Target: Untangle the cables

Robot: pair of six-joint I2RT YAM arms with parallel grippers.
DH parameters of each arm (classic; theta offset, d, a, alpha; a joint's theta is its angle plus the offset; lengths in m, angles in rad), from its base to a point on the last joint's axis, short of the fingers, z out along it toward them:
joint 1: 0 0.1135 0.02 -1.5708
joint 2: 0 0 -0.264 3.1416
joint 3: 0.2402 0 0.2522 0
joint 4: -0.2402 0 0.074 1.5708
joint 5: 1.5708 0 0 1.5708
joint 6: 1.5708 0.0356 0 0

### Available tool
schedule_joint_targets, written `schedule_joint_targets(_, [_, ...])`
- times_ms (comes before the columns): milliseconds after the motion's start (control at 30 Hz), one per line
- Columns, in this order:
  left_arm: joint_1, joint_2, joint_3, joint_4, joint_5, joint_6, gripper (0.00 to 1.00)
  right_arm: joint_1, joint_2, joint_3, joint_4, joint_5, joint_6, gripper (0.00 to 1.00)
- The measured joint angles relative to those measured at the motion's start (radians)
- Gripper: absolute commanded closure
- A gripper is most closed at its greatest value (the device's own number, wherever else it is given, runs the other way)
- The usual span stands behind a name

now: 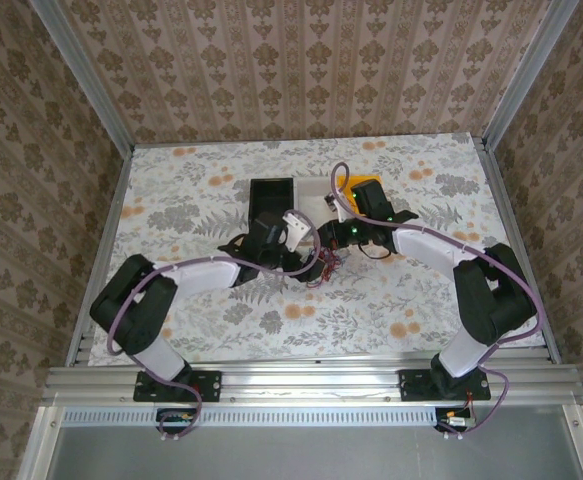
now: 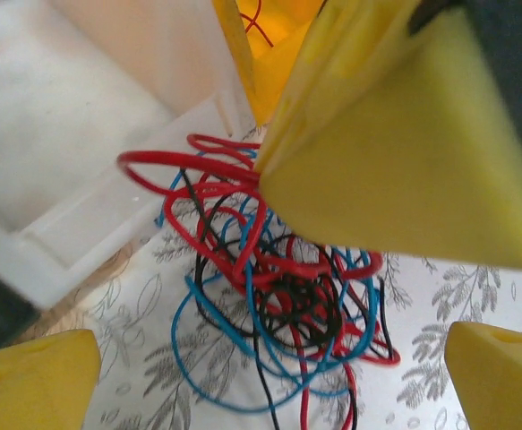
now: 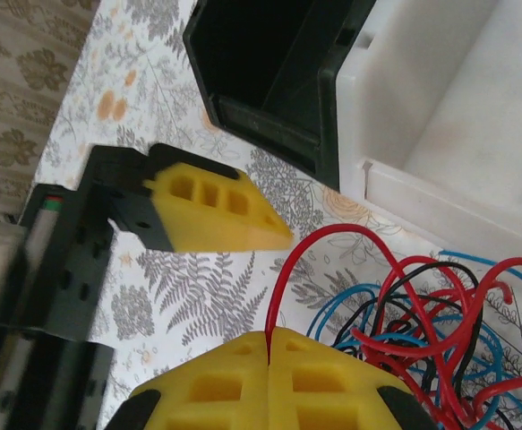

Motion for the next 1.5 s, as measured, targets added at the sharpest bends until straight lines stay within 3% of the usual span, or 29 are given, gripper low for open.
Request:
schedule_joint_targets(100, [0.0, 0.068, 0.045, 0.002, 0.01, 0.007, 0.08, -0.02, -0.01, -0.015, 0.034, -0.016, 0.034, 1.0])
schedule_joint_targets(200, [0.0, 0.111, 0.075, 0.007, 0.013, 0.016, 0.21, -0.05, -0.024, -0.042, 0.062, -0.023, 0.069, 1.0])
schedule_joint_targets(433, [-0.001, 0.171, 0.098, 0.005, 0.032, 0.034, 0.73, -0.102, -0.072, -0.1, 0.15, -0.041, 0.16, 1.0])
schedule_joint_targets(633, [0.001, 0.18, 0.101, 0.006, 0.037, 0.032, 1.0, -0.135, -0.166, -0.14, 0.18, 0.002, 0.213, 1.0])
schedule_joint_targets(767, [0.014, 0.172, 0.077, 0.024, 0.027, 0.024, 1.0, -0.167, -0.256, -0.15, 0.176, 0.119, 0.237, 1.0])
schedule_joint_targets(1033, [0.048, 0.048, -0.079, 0.028, -0.01, -0.013, 1.0, -0.234, -0.467, -0.148, 0.131, 0.51, 0.249, 1.0])
schedule_joint_targets(1133, [0.057, 0.015, -0.122, 0.033, -0.018, -0.032, 1.0, -0.267, -0.495, -0.147, 0.107, 0.601, 0.249, 1.0])
schedule_joint_targets(1200, [0.06, -0.001, -0.14, 0.037, -0.019, -0.043, 1.0, -0.287, -0.497, -0.145, 0.09, 0.621, 0.245, 1.0])
schedule_joint_targets(1333, [0.06, -0.008, -0.149, 0.04, -0.017, -0.05, 1.0, -0.277, -0.433, -0.098, 0.059, 0.573, 0.197, 0.88])
schedule_joint_targets(1500, [0.058, -0.008, -0.14, 0.027, -0.011, -0.043, 1.0, -0.106, -0.253, -0.023, 0.007, 0.417, 0.086, 0.69])
